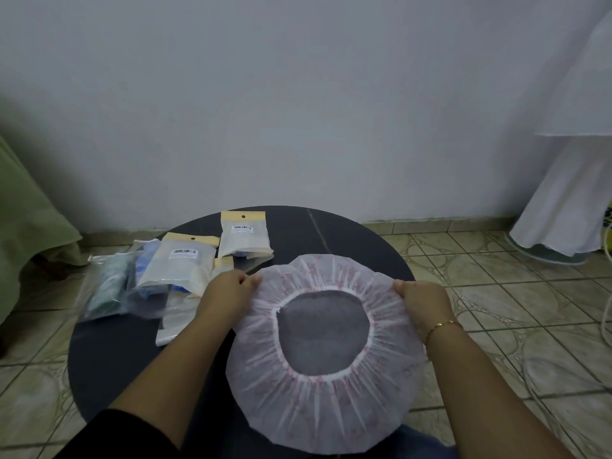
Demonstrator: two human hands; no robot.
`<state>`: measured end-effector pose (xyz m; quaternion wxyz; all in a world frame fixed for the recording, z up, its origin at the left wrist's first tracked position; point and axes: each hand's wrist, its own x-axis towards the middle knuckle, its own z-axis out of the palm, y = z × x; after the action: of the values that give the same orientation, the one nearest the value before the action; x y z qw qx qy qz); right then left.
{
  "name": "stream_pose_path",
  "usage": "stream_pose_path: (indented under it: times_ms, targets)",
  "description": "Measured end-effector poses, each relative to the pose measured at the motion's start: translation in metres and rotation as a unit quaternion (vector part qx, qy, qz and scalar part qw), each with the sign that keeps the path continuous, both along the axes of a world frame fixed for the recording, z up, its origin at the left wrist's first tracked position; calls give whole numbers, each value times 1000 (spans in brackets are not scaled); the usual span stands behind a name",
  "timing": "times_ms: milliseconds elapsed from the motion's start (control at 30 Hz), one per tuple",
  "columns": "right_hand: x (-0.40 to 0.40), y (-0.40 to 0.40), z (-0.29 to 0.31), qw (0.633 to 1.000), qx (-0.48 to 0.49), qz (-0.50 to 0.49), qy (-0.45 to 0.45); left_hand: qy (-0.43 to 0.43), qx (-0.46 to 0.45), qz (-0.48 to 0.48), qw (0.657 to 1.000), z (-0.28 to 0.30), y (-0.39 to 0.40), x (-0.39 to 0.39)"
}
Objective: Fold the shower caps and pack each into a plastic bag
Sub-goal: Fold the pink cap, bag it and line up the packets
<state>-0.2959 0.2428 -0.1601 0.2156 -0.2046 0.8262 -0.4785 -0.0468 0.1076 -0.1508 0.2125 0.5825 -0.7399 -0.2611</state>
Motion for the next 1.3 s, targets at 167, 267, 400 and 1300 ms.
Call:
stream_pose_path:
  times_ms: [167,267,400,1300]
  targets:
    - [7,2,3,1000,-4,-11,-1,-7,-10,7,1000,1,3,-2]
    - [10,11,9,998,40,-17,44,25,-25,12,999,5,8,-1]
    - [5,15,15,978,172,19,116,13,-3,-6,1000,12,13,-2]
    - [31,-42,17,957,-16,283,58,-79,-108,-229,964,9,13,-24]
